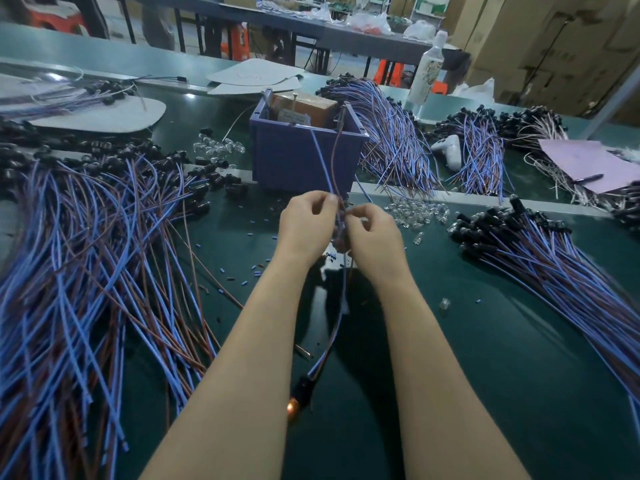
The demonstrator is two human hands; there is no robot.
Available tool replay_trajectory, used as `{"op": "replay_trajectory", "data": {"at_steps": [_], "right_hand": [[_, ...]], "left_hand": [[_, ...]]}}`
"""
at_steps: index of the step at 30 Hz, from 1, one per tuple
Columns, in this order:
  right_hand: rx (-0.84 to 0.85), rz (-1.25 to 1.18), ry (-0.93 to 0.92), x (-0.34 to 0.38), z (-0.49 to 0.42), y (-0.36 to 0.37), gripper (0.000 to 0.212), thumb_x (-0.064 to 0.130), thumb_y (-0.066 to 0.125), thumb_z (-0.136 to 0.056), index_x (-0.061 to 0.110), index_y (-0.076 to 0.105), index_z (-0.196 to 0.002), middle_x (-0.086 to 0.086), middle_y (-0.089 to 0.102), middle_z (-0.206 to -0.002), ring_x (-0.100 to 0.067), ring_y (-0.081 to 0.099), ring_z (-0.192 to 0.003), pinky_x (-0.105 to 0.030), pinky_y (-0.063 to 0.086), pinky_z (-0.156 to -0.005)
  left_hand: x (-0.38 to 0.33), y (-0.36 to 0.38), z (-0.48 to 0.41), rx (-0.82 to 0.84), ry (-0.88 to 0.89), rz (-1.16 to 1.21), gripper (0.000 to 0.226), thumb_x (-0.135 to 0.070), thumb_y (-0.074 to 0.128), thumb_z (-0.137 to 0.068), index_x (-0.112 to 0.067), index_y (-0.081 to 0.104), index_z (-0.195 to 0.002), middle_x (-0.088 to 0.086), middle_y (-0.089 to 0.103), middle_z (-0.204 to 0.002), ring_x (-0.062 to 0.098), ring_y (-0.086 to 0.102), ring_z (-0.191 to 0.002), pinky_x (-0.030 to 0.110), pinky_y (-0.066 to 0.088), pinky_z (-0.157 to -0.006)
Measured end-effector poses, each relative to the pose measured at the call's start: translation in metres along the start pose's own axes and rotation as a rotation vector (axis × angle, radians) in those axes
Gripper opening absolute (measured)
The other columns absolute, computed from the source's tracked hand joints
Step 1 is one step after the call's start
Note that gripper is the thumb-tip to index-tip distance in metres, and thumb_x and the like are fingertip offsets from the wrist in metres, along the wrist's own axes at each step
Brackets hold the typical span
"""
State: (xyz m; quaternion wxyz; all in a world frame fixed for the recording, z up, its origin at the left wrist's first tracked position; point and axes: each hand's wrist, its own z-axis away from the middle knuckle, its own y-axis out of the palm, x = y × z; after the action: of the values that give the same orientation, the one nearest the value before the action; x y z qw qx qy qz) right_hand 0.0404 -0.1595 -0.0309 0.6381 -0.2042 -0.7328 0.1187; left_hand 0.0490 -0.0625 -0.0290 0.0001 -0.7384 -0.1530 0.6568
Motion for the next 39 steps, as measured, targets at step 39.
{"op": "replay_trajectory", "data": {"at_steps": [39], "right_hand": [[-0.876, -1.009, 0.463, -0.108, 0.034, -0.226, 0.043, 0.035, 0.038, -0.102, 0.001, 0.052, -0.079, -0.009, 0.067, -0.062, -0.012, 0.067, -0.05, -0.027, 0.058, -0.051]], "left_hand": [[-0.059, 0.284, 0.05, 0.644, 0.521, -0.65, 0.031, -0.004, 0.042, -0.093, -0.008, 0.064, -0.115, 0.012, 0.044, -0.125, 0.033, 0.036, -0.115, 0.041, 0.039, -0.097]]}}
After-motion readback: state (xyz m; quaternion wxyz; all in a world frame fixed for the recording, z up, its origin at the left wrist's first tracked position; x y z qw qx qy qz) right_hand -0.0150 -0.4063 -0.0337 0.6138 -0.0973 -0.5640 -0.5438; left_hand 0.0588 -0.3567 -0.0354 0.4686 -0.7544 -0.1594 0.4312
